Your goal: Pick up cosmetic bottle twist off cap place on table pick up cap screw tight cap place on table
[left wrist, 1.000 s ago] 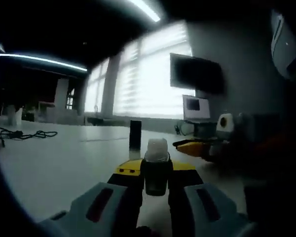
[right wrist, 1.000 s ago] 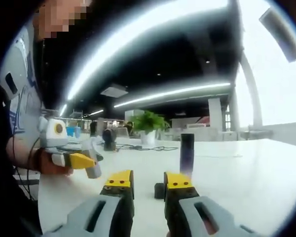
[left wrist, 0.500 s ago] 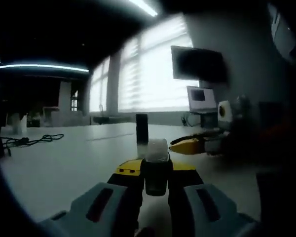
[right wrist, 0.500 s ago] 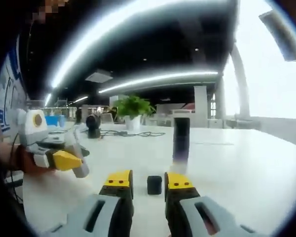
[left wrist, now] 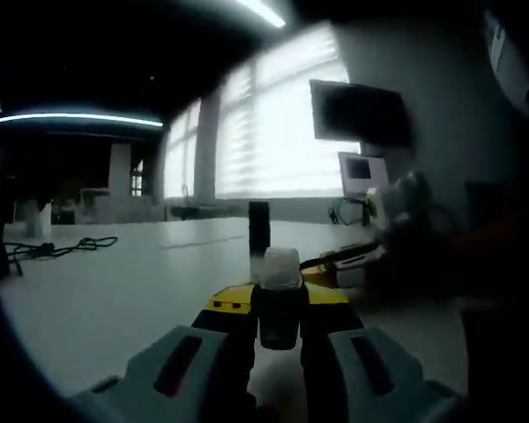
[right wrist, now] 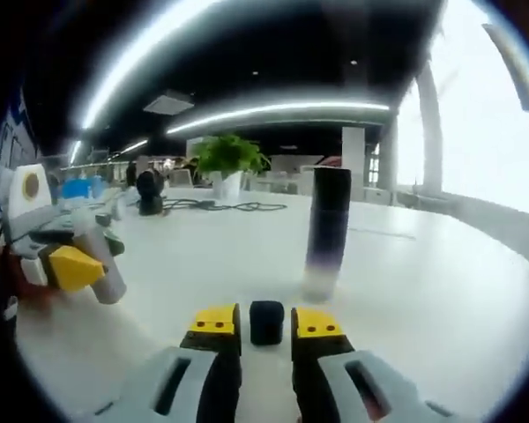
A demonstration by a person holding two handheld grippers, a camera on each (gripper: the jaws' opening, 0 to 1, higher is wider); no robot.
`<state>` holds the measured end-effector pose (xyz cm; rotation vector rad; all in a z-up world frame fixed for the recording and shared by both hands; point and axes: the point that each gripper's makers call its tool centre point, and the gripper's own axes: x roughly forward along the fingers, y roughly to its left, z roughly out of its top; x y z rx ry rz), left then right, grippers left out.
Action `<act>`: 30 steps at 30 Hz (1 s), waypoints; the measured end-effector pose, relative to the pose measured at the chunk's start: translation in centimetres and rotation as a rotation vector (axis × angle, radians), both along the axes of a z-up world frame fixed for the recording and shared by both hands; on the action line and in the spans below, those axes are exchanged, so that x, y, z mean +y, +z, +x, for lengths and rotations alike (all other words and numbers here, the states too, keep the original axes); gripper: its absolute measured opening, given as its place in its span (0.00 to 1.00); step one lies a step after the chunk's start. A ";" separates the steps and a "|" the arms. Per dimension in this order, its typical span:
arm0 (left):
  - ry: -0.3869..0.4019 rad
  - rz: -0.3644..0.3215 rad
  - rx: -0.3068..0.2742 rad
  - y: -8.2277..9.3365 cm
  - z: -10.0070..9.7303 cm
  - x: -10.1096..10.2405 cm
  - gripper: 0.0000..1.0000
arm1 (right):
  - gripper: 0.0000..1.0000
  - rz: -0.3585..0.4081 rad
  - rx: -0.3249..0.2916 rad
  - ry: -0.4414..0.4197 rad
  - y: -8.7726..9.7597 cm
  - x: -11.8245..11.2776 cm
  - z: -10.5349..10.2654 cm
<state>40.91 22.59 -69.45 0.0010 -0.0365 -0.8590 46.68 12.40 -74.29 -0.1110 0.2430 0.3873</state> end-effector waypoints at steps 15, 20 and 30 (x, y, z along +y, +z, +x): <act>-0.017 0.021 0.012 -0.3 -0.3 -0.3 0.09 | 0.08 0.068 -0.037 0.044 1.3 -0.2 -0.7; -0.027 0.036 0.010 -0.5 -0.5 -0.5 0.09 | 0.08 0.142 -0.086 0.078 3.6 0.2 -1.7; -0.045 0.009 0.021 -0.2 -0.8 -0.6 0.09 | 0.08 0.203 -0.153 0.242 8.2 2.4 -3.7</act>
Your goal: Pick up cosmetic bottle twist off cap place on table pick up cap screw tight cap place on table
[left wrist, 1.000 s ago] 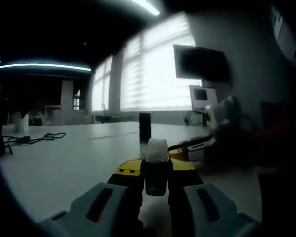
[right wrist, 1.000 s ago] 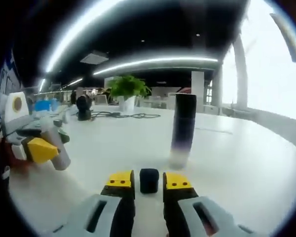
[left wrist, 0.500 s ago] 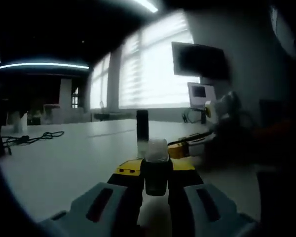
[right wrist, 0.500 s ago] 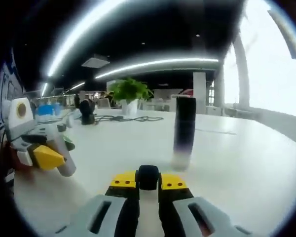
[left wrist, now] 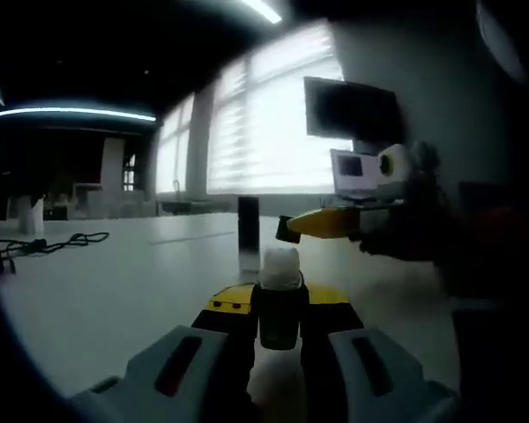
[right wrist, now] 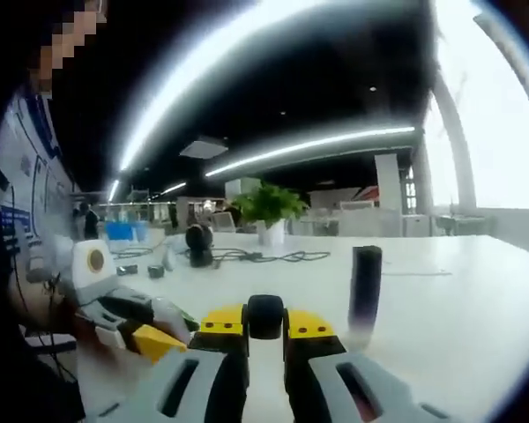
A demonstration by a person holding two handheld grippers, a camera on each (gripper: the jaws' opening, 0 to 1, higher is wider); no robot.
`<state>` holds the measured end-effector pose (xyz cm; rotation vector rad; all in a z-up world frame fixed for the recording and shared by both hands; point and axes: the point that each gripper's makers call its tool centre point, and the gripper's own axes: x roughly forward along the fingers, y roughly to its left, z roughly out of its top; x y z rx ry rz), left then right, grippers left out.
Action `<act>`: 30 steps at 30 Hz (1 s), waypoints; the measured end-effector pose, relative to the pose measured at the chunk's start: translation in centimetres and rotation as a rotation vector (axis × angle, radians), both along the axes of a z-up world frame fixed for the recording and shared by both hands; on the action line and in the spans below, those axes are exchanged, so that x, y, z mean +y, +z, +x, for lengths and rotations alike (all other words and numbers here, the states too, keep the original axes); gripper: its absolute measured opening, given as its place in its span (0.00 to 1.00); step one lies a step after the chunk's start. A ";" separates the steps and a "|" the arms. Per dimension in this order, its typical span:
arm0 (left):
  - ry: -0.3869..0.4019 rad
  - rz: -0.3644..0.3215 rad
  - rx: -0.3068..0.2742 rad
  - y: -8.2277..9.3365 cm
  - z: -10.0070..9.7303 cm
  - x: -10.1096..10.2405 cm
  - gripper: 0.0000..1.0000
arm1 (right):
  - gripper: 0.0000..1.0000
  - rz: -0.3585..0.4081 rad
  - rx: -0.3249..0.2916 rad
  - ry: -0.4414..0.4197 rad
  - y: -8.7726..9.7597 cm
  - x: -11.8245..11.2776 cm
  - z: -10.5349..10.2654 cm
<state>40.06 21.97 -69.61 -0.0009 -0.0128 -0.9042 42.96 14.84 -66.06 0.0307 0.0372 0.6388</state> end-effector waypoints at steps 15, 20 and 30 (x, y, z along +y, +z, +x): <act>-0.010 0.008 0.005 -0.1 -0.3 -0.1 0.09 | 0.08 0.056 -0.063 0.162 4.3 1.5 -3.2; -0.012 0.015 0.013 -0.3 -0.3 -0.1 0.09 | 0.08 0.030 -0.078 0.217 4.7 2.2 -4.1; -0.061 0.025 0.010 -0.4 -1.1 -0.8 0.09 | 0.08 -0.068 -0.098 0.361 4.6 4.5 -6.0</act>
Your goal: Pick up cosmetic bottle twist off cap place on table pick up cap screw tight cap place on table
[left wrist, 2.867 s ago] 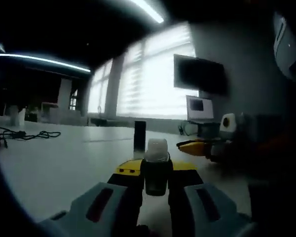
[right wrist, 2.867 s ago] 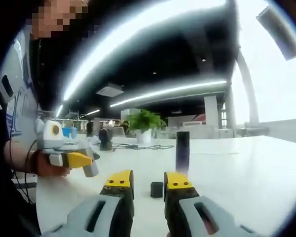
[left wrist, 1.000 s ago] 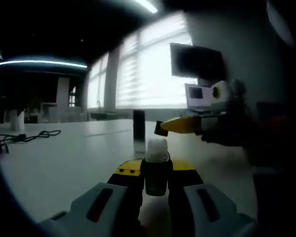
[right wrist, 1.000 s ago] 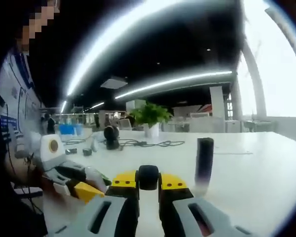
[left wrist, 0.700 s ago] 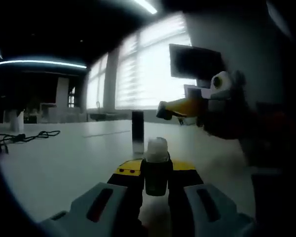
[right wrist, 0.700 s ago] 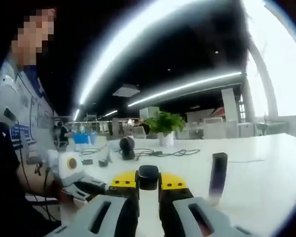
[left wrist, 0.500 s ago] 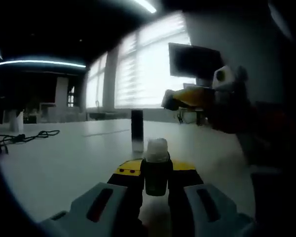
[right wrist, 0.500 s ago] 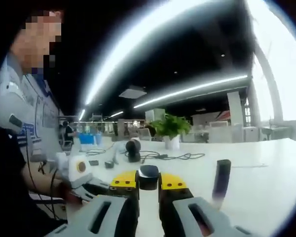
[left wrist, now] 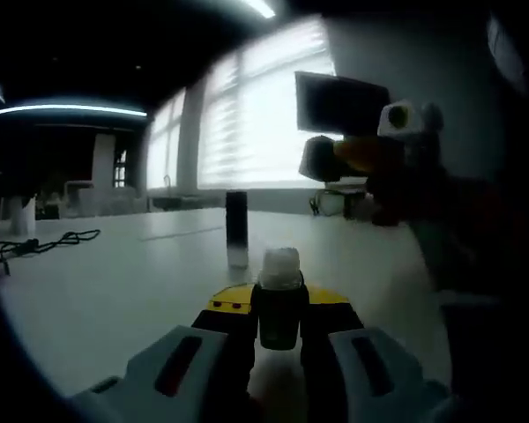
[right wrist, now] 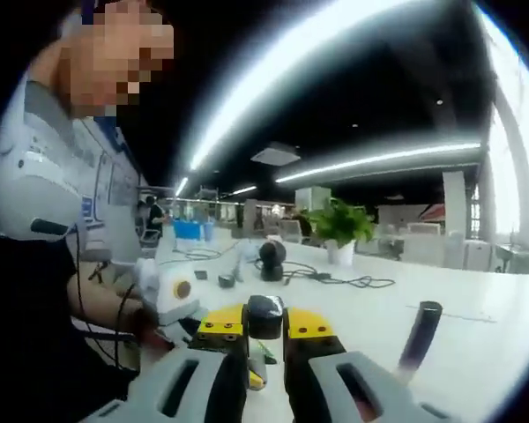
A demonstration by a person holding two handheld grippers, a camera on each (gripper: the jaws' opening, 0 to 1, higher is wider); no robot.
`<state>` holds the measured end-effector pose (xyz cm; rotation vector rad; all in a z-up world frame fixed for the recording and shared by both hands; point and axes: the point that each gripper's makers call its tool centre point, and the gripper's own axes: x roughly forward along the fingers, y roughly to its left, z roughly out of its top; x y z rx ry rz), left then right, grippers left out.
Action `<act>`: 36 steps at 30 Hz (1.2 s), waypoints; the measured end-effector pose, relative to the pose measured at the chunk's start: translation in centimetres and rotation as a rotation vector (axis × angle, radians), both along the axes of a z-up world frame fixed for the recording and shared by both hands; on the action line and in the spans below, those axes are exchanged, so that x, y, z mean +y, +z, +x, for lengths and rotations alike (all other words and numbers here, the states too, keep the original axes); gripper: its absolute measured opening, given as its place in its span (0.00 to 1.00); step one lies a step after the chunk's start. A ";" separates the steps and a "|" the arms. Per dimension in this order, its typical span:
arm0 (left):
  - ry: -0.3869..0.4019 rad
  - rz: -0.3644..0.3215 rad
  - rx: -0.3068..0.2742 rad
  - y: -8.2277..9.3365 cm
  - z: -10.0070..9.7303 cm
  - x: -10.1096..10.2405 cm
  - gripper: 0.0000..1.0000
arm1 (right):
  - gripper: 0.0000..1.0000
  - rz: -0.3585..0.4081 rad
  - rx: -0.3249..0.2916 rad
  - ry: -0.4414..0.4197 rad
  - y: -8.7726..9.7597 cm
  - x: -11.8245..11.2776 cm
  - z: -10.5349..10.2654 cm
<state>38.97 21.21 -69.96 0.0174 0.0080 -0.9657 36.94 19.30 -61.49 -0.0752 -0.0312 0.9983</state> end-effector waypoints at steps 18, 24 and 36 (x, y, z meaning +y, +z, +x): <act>-0.228 -0.010 0.019 0.0 -3.7 -1.8 0.09 | 0.08 -0.206 0.026 0.326 -3.3 2.7 -3.1; -0.290 -0.012 0.043 -0.1 -4.5 -2.0 0.09 | 0.08 -0.227 0.048 0.377 -4.0 3.2 -3.2; -0.489 0.013 0.066 -0.9 -7.5 -2.3 0.09 | 0.08 -0.333 0.091 0.571 -5.6 3.3 -6.0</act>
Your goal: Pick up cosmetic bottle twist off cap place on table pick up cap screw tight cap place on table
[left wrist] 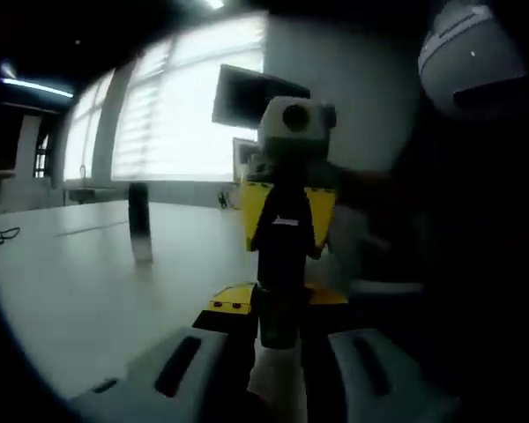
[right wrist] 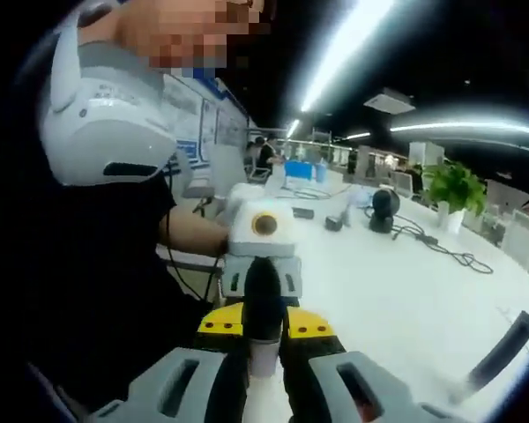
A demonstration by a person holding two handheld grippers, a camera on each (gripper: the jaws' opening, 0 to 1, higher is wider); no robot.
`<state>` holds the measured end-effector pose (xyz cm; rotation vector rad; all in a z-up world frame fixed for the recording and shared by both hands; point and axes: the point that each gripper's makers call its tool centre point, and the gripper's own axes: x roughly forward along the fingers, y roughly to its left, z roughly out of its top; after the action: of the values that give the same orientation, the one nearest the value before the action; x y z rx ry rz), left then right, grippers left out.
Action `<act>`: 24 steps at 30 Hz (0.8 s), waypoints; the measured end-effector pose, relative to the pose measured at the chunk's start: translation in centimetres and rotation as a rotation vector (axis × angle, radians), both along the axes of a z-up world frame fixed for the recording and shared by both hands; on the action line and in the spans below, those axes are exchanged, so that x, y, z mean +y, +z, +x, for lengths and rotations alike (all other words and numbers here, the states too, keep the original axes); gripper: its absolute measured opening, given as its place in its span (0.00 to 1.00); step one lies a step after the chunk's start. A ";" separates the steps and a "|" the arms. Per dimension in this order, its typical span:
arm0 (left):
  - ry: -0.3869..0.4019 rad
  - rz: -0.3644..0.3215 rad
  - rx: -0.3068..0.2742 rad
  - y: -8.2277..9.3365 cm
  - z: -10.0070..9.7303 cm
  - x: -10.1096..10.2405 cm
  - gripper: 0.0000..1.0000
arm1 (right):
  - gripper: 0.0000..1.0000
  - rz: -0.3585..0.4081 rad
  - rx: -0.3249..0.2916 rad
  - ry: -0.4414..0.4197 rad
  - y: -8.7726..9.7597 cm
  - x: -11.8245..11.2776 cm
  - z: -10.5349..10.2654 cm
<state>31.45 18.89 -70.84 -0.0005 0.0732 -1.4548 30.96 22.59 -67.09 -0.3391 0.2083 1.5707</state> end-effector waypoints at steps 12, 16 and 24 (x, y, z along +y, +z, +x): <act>0.125 0.016 -0.020 -0.1 2.0 0.2 0.09 | 0.08 0.015 -0.028 -0.134 -0.2 0.0 1.9; 0.184 0.017 -0.025 0.0 3.0 0.5 0.09 | 0.08 0.067 -0.043 -0.239 -0.1 0.1 2.9; 0.363 0.005 -0.036 0.5 5.6 1.6 0.09 | 0.08 0.160 -0.056 -0.426 0.3 0.1 5.4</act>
<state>37.10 20.47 -70.29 0.0162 0.0442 -1.0917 36.33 22.64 -66.74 -0.1970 0.1015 1.1465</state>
